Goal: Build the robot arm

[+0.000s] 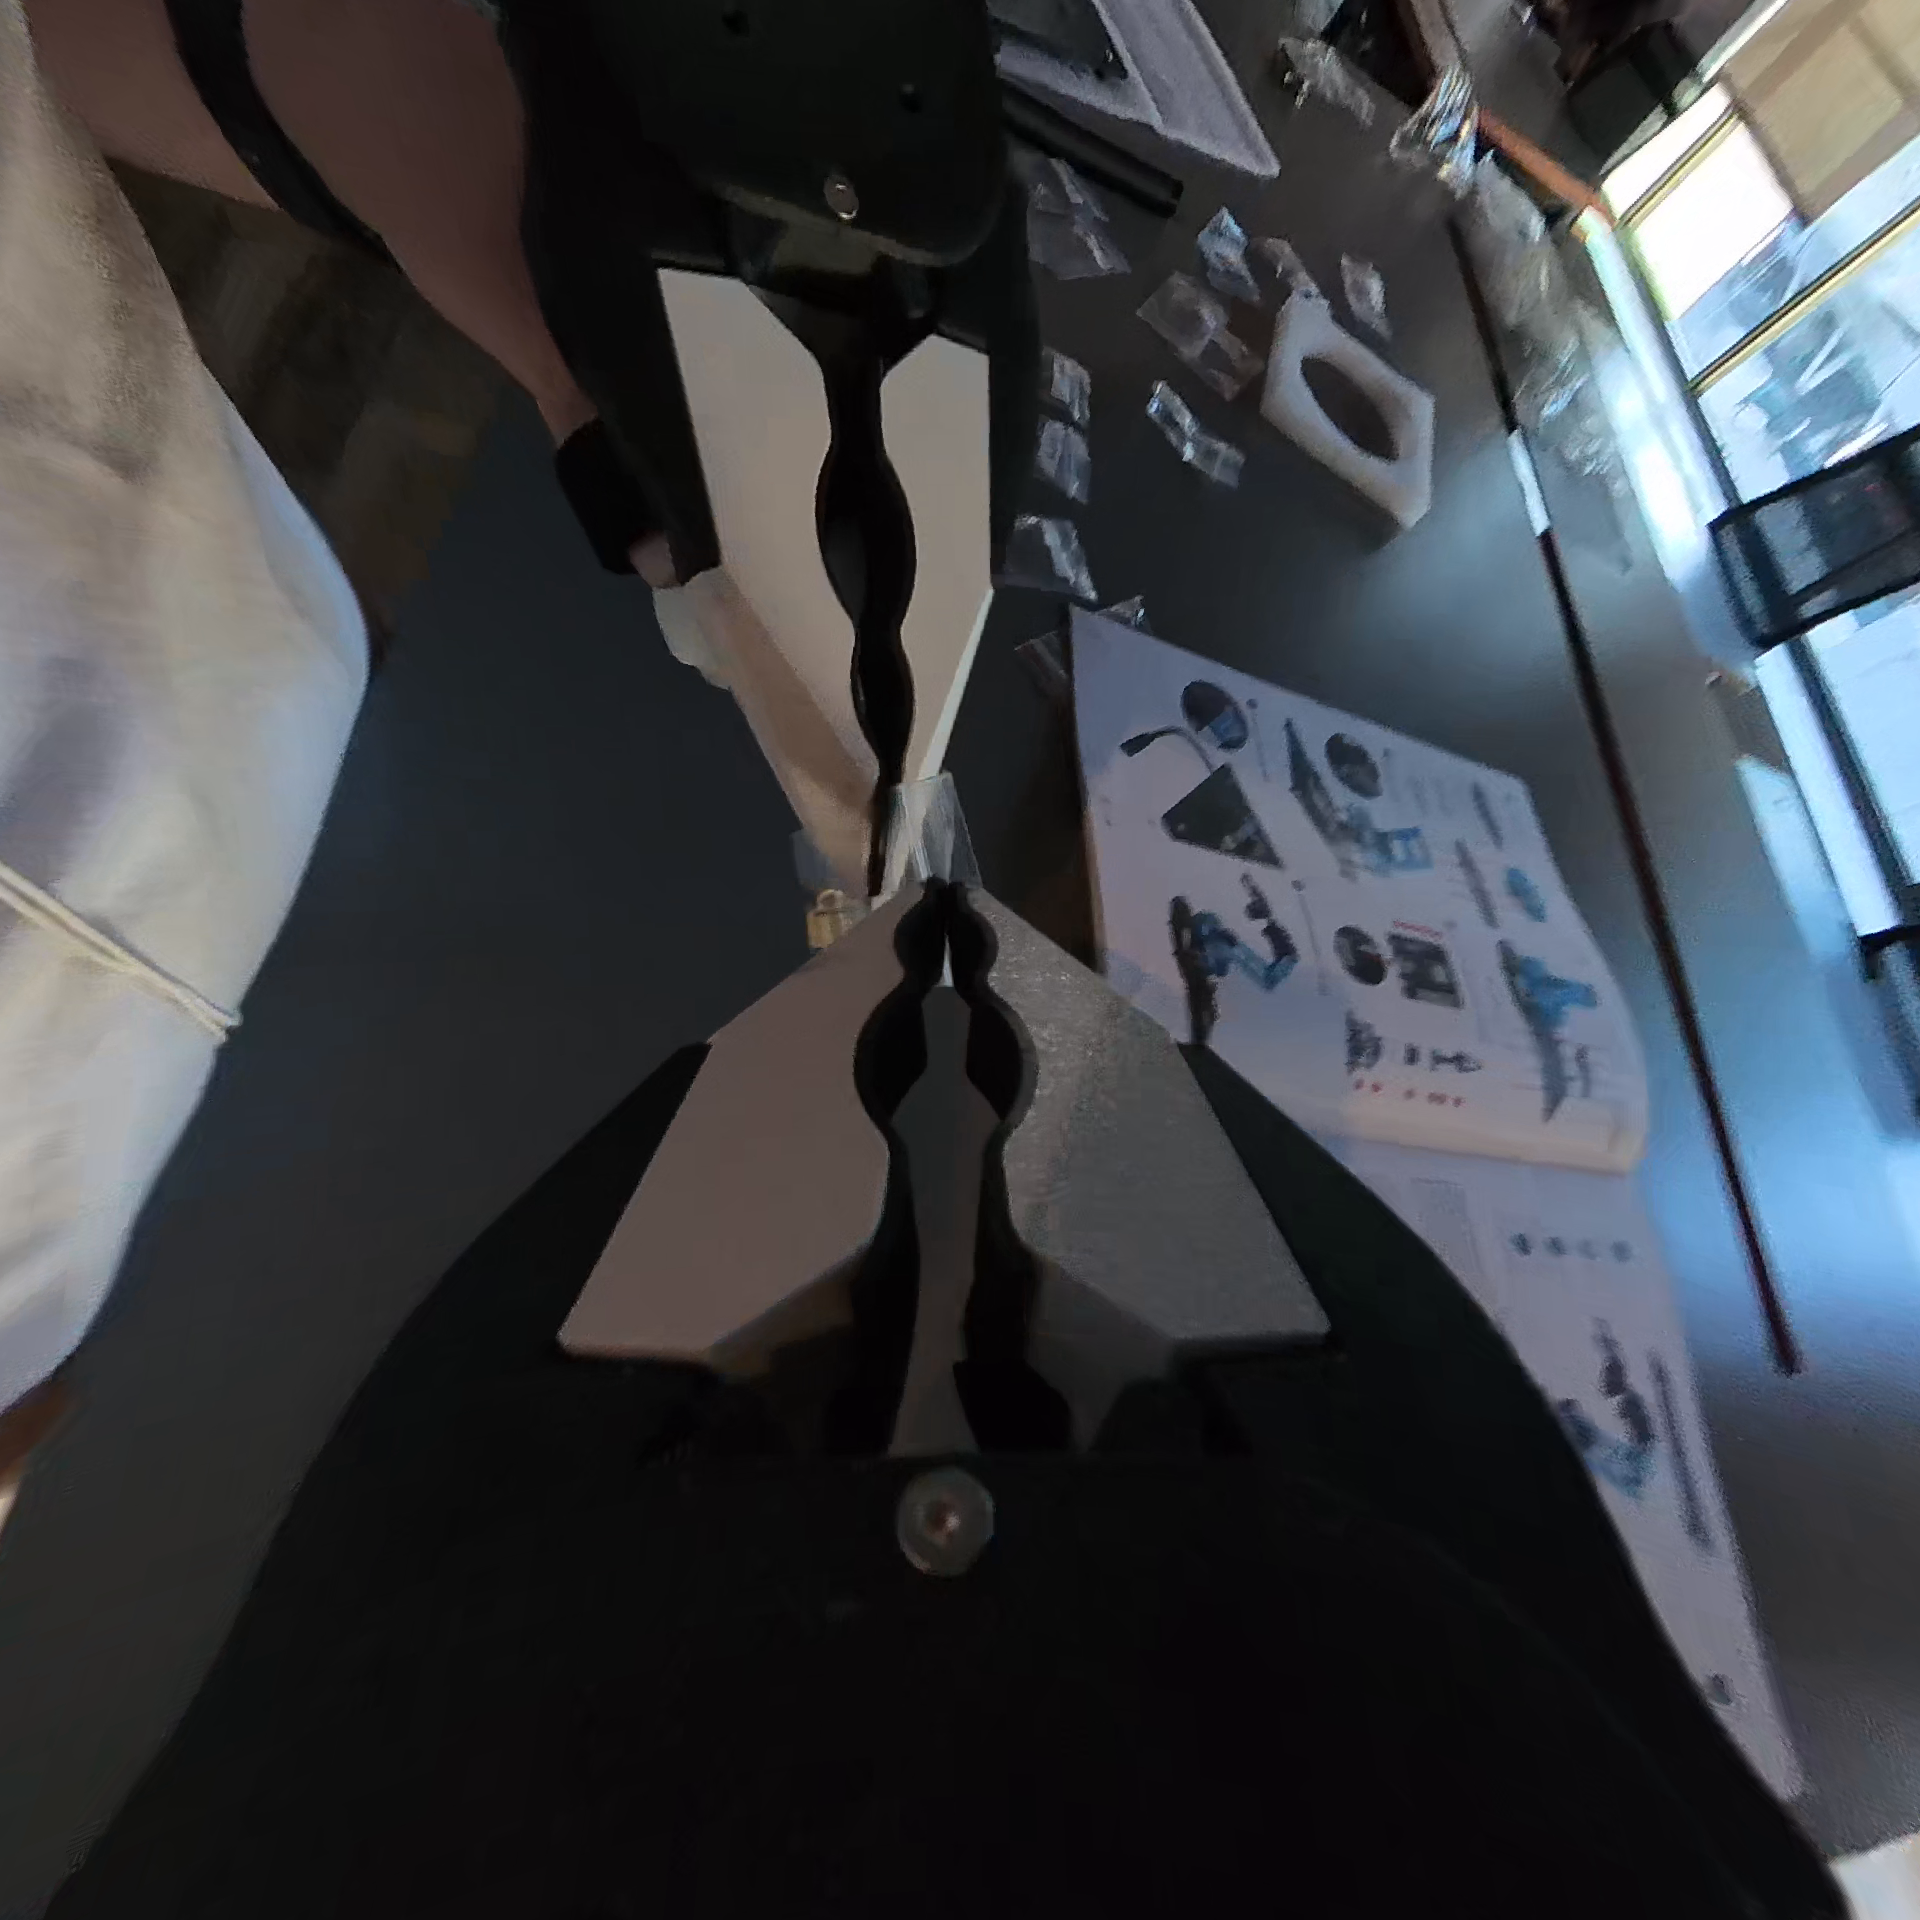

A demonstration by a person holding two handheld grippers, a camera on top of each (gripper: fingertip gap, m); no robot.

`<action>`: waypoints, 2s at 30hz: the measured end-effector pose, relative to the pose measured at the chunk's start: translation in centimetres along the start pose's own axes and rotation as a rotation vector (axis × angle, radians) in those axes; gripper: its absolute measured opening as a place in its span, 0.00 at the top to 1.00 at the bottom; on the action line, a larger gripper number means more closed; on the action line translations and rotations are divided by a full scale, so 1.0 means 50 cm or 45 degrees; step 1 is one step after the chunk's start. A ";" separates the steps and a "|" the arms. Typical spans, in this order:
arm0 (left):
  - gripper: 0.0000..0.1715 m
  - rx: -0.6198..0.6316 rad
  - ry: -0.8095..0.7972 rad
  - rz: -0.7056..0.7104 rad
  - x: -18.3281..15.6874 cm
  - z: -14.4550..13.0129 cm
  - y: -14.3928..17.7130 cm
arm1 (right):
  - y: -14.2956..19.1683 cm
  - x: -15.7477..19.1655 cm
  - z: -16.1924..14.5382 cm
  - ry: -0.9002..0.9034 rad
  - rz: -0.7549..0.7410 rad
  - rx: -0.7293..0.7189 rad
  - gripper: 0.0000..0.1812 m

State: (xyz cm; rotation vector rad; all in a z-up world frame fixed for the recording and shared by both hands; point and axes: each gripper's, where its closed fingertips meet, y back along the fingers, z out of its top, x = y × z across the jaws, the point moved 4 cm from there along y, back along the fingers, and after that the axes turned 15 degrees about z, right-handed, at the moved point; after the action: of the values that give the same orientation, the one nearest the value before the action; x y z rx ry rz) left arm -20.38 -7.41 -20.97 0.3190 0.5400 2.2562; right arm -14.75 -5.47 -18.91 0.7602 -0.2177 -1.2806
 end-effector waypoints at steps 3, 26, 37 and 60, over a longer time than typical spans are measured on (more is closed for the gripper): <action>0.89 -0.062 0.098 0.043 0.019 0.016 0.015 | 0.000 -0.014 0.027 0.160 -0.036 0.014 1.00; 0.91 0.177 0.510 -0.348 0.090 0.063 0.078 | -0.036 -0.007 0.074 0.813 -0.317 0.181 1.00; 1.00 0.359 0.400 -0.460 0.076 0.036 0.058 | -0.043 0.006 0.060 0.739 -0.214 0.198 1.00; 1.00 0.471 0.001 -0.082 0.060 0.000 0.005 | -0.070 0.008 0.009 0.464 0.037 0.285 1.00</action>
State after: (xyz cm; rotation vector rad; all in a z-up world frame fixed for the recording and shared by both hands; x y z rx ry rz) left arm -22.55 -5.33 -20.67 0.4777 0.9569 2.0868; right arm -17.59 -6.31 -20.85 1.1621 -0.0762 -1.0783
